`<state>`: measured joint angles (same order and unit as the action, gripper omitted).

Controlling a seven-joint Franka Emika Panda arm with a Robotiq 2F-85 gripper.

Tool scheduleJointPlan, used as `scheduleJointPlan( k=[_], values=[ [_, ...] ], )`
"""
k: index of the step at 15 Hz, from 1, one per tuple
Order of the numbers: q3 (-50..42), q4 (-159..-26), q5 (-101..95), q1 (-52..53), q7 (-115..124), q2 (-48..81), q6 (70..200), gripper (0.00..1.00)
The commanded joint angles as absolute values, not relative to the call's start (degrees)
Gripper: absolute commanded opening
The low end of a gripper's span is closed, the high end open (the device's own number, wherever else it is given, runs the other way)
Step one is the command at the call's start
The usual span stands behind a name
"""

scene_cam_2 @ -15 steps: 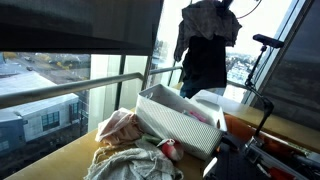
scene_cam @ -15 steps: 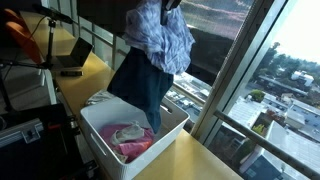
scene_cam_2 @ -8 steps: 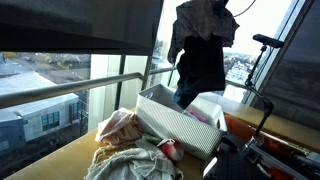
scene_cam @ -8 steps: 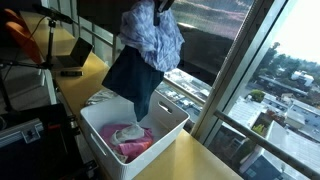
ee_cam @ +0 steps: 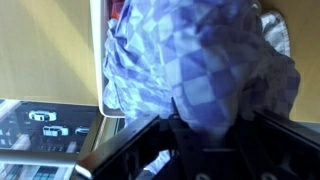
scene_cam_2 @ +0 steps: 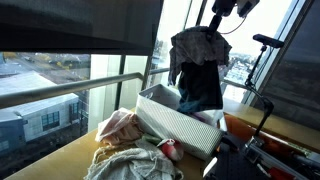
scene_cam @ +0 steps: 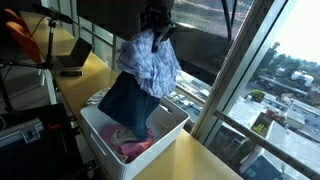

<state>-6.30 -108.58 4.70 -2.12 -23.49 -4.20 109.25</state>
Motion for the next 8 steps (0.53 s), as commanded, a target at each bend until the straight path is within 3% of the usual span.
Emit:
scheduleJointPlan(
  k=[1, 7, 8],
  values=[
    [-5.8, -109.1, 4.8, -2.7, -24.3, -3.1, 110.3, 0.54],
    [-3.6, -112.4, 4.8, -1.0, -23.5, -6.4, 110.0, 0.98],
    [-2.7, -114.1, 5.0, -0.3, -23.3, -7.4, 110.5, 1.0]
  ],
)
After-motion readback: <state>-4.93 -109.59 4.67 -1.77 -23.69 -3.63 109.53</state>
